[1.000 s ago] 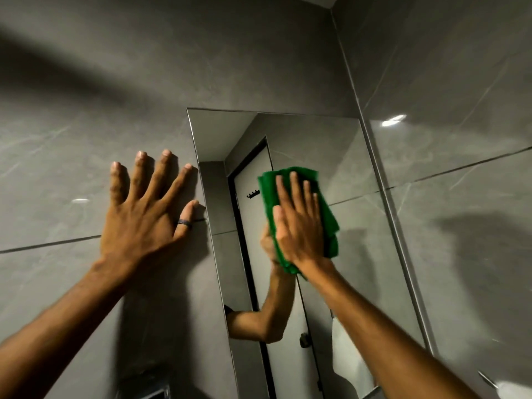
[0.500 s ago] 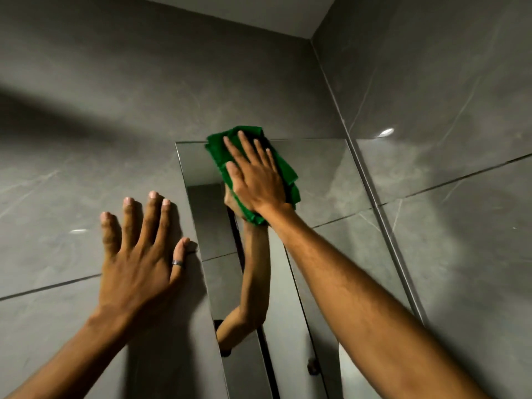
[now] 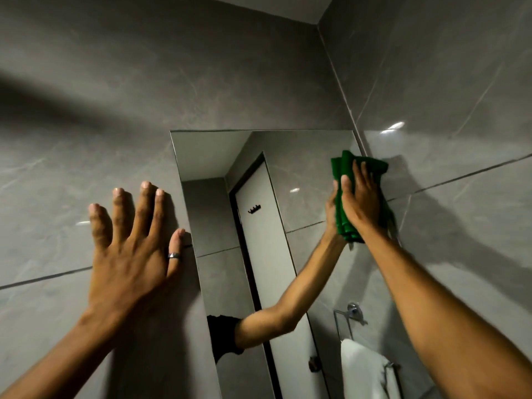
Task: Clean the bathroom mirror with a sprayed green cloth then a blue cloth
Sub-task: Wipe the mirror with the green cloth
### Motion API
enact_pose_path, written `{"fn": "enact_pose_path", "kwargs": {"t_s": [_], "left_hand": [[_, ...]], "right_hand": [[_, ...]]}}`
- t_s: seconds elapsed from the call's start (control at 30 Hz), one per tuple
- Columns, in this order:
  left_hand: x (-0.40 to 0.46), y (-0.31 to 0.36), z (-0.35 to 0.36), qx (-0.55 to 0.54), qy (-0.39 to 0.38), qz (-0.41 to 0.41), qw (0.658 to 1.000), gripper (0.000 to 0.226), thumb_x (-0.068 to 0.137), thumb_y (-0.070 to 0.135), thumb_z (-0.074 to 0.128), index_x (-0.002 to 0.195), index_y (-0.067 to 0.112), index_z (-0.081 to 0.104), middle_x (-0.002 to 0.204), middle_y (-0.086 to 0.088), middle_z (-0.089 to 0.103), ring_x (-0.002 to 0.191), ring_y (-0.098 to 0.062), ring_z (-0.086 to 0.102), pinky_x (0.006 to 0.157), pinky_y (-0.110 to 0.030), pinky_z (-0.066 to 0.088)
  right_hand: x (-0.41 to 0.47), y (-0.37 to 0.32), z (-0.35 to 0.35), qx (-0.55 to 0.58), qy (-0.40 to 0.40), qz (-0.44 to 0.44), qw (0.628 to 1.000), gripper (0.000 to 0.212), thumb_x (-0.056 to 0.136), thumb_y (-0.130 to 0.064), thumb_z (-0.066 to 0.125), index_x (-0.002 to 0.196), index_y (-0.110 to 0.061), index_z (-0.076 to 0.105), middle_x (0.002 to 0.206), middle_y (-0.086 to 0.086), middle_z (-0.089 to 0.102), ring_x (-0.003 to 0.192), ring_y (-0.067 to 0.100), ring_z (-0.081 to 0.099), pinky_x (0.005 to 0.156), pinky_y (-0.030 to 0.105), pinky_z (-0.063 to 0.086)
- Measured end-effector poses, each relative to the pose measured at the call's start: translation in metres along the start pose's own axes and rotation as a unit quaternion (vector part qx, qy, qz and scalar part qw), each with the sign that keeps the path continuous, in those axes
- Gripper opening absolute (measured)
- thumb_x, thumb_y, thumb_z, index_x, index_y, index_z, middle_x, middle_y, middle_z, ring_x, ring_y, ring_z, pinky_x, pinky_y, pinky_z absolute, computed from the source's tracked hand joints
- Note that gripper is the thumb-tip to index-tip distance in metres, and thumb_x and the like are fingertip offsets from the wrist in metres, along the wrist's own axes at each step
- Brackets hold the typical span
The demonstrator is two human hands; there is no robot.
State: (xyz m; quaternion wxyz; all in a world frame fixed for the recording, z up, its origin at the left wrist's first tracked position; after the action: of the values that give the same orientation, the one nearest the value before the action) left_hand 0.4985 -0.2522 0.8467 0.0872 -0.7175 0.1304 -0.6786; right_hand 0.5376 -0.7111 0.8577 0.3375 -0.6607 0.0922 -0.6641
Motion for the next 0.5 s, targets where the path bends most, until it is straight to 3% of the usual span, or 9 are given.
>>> {"fn": "enact_pose_path", "kwargs": {"t_s": [0.13,0.23,0.3,0.37,0.43,0.47,0.5], "left_hand": [[0.004,0.002,0.001,-0.016,-0.023,-0.015,1.0,0.076,0.103,0.054,0.019,0.166,0.012,0.008,0.176,-0.011,0.001,0.161,-0.039,-0.009,0.127,-0.067,-0.001],[0.003,0.005,-0.002,-0.037,-0.052,-0.012,0.998,0.075,0.103,0.051,0.019,0.165,0.011,0.01,0.176,-0.012,0.002,0.161,-0.041,-0.007,0.126,-0.068,-0.001],[0.002,0.006,-0.011,-0.07,-0.086,-0.023,0.994,0.077,0.1,0.049,0.02,0.165,0.01,0.011,0.175,-0.013,0.003,0.161,-0.04,-0.007,0.127,-0.066,-0.004],[0.002,0.009,-0.022,-0.128,-0.143,-0.035,0.981,0.08,0.093,0.045,0.024,0.165,0.011,0.011,0.175,-0.011,0.003,0.161,-0.036,-0.009,0.128,-0.061,-0.008],[-0.002,0.012,-0.036,-0.254,-0.183,-0.069,0.947,0.081,0.09,0.035,0.032,0.165,0.012,0.015,0.174,-0.014,0.011,0.162,-0.035,-0.002,0.13,-0.056,-0.006],[-0.01,0.012,-0.049,-0.329,-0.188,-0.103,0.92,0.076,0.093,0.029,0.037,0.165,0.011,0.018,0.172,-0.018,0.019,0.162,-0.037,0.008,0.131,-0.054,0.003],[-0.019,0.01,-0.06,-0.394,-0.179,-0.148,0.889,0.068,0.099,0.022,0.041,0.163,0.01,0.023,0.168,-0.022,0.028,0.158,-0.038,0.021,0.13,-0.052,0.015]], "right_hand": [[-0.086,-0.052,0.012,0.057,0.013,-0.09,0.994,0.053,0.103,-0.038,0.034,0.153,-0.022,0.037,0.163,0.005,0.032,0.152,0.03,0.026,0.124,0.05,0.021],[-0.154,-0.122,0.035,0.113,-0.014,-0.165,0.98,0.047,0.103,-0.033,0.036,0.148,-0.024,0.046,0.16,0.0,0.039,0.152,0.023,0.026,0.127,0.043,0.017],[-0.196,-0.171,0.041,0.169,-0.048,-0.165,0.97,0.044,0.103,-0.031,0.038,0.143,-0.024,0.052,0.158,-0.003,0.042,0.152,0.02,0.028,0.128,0.038,0.013],[-0.23,-0.209,0.041,0.237,-0.086,-0.103,0.962,0.041,0.104,-0.028,0.041,0.141,-0.022,0.055,0.156,-0.004,0.045,0.15,0.014,0.03,0.127,0.034,0.016],[-0.259,-0.226,0.037,0.359,-0.135,0.043,0.923,0.041,0.104,-0.03,0.044,0.143,-0.022,0.053,0.153,0.0,0.049,0.139,0.004,0.04,0.12,0.029,0.03],[-0.276,-0.223,0.035,0.431,-0.152,0.154,0.876,0.041,0.104,-0.032,0.045,0.143,-0.021,0.053,0.151,0.005,0.051,0.129,0.002,0.048,0.113,0.025,0.039],[-0.292,-0.217,0.036,0.518,-0.162,0.255,0.801,0.039,0.104,-0.032,0.046,0.14,-0.019,0.055,0.148,0.011,0.054,0.121,0.004,0.055,0.106,0.021,0.043]]}}
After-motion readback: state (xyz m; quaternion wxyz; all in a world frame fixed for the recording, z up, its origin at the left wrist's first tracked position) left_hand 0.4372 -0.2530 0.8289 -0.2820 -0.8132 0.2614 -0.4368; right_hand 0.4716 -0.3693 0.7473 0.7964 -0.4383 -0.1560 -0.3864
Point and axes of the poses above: each hand's wrist, its own x-axis towards the middle knuckle, its own z-axis out of the palm, y = z × x, the point moved 7 cm from there along x, towards the middle knuckle
